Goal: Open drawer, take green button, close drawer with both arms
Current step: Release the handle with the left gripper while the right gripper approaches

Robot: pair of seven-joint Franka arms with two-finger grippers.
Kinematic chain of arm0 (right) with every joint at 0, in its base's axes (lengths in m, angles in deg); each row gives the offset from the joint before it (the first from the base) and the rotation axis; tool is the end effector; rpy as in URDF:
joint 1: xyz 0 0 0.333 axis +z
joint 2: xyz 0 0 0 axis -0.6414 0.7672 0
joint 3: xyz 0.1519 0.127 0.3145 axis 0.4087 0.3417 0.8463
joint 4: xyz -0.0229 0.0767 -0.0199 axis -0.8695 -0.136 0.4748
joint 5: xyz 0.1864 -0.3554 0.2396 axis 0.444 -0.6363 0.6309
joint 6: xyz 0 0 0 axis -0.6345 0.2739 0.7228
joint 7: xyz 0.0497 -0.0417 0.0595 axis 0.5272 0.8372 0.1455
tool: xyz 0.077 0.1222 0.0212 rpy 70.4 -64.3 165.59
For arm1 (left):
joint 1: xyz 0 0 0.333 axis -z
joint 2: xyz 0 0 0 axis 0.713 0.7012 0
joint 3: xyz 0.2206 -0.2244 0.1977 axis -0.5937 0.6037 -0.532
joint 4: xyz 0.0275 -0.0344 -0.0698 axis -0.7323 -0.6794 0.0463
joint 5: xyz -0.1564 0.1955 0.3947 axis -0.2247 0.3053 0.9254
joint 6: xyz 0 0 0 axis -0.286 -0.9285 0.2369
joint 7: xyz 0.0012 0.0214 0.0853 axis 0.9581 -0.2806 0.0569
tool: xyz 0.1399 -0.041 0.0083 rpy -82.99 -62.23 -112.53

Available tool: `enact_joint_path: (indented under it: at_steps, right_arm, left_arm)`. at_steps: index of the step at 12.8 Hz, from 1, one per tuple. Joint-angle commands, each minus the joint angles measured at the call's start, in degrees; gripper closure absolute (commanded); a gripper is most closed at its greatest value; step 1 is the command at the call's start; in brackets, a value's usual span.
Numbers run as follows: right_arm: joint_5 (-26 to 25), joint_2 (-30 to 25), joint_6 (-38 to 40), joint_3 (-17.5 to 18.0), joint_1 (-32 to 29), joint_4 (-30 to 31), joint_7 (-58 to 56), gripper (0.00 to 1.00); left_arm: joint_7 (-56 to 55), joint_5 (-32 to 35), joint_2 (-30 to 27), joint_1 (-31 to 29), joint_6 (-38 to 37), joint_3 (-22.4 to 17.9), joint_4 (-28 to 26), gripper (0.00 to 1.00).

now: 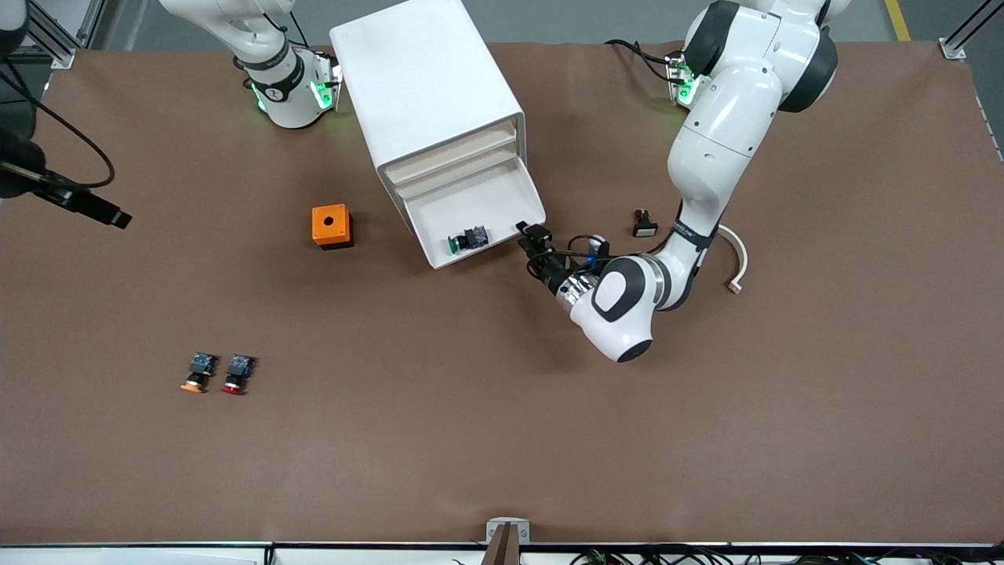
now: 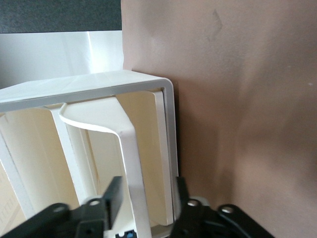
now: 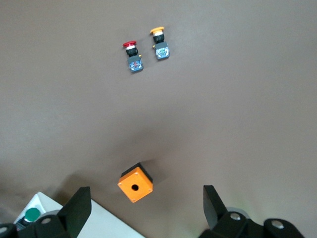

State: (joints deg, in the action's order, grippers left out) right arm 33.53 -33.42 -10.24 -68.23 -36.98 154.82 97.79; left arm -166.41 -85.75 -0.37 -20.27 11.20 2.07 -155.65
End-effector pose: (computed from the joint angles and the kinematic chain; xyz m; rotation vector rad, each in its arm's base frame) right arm 0.6130 -0.0181 0.6079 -3.0133 0.7729 0.1523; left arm 0.5942 -0.4750 0.1008 -1.1632 -1.9027 1.4473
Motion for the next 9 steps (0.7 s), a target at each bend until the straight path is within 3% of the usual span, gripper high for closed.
enact_joint_path:
  at_steps: [1,9]
  right_arm:
    - [0.3,0.7,-0.8,-0.1,3.8,0.2,10.1,0.00]
    - [8.7,10.4,-9.8,-0.1,14.5,-0.5,41.3,0.00]
  left_arm:
    - [0.6,0.0,-0.6,-1.8,-0.8,-0.5,1.7,0.03]
    - [2.6,8.8,-2.2,-6.7,-1.1,-0.8,5.2,0.01]
